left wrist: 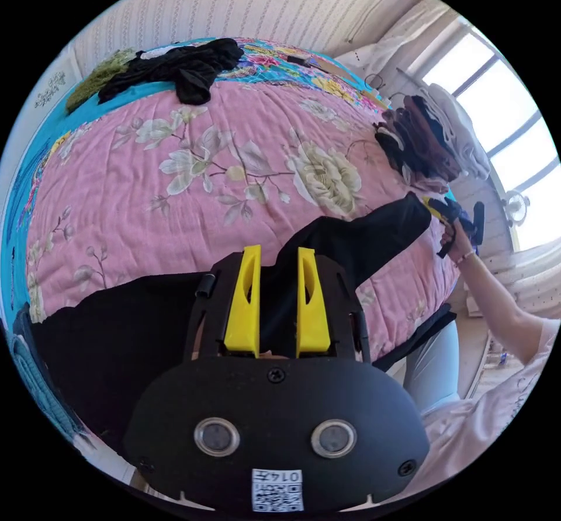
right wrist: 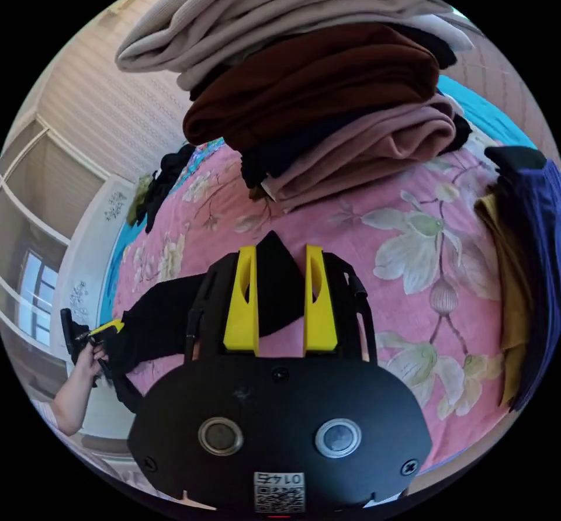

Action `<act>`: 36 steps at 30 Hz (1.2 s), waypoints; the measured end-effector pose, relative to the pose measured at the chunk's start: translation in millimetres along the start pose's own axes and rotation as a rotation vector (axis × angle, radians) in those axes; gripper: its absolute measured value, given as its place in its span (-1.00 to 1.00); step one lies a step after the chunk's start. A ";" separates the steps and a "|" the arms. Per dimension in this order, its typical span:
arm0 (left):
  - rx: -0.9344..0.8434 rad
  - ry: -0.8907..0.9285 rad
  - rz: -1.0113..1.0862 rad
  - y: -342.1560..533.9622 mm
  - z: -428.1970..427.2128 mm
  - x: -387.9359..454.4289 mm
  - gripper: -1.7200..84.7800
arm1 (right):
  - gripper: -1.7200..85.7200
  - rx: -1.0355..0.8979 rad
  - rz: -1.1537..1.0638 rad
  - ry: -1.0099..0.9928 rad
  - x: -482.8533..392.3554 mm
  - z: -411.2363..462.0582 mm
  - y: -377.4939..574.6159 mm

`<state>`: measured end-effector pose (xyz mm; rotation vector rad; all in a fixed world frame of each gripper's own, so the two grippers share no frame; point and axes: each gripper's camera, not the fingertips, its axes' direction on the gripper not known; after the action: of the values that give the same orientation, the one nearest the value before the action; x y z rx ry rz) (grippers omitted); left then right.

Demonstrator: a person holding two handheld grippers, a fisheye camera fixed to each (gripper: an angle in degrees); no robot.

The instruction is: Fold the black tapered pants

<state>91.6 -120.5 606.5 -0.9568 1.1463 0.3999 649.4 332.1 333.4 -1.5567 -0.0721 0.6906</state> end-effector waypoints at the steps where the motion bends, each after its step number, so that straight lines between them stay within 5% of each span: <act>1: -0.011 -0.038 0.044 1.0 2.1 8.9 -0.73 | -0.70 -0.039 -0.063 0.022 -6.6 7.6 -9.0; 8: -0.076 -0.200 0.125 -5.1 38.9 29.3 -0.74 | -0.89 -0.277 -0.464 0.222 -40.5 21.0 -23.9; 14: -0.084 -0.153 0.181 -27.7 54.5 44.7 -0.84 | -0.92 -0.102 -0.415 0.134 -25.8 -33.6 -41.3; 22: -0.205 0.033 0.044 -40.0 74.6 26.0 -0.79 | -0.85 -0.208 -0.253 0.256 6.8 11.4 -35.8; 27: -0.097 0.030 0.246 11.6 15.9 64.4 -0.75 | -0.85 -0.032 -0.240 0.195 26.4 -80.7 5.6; 36: -0.251 0.119 0.356 155.8 35.2 157.9 -0.72 | -0.68 -0.368 -0.051 0.149 88.0 -119.9 160.2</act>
<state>65.1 -34.5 400.7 -1.0030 1.4035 0.7970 718.8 244.0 145.7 -1.9480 -0.1332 0.5388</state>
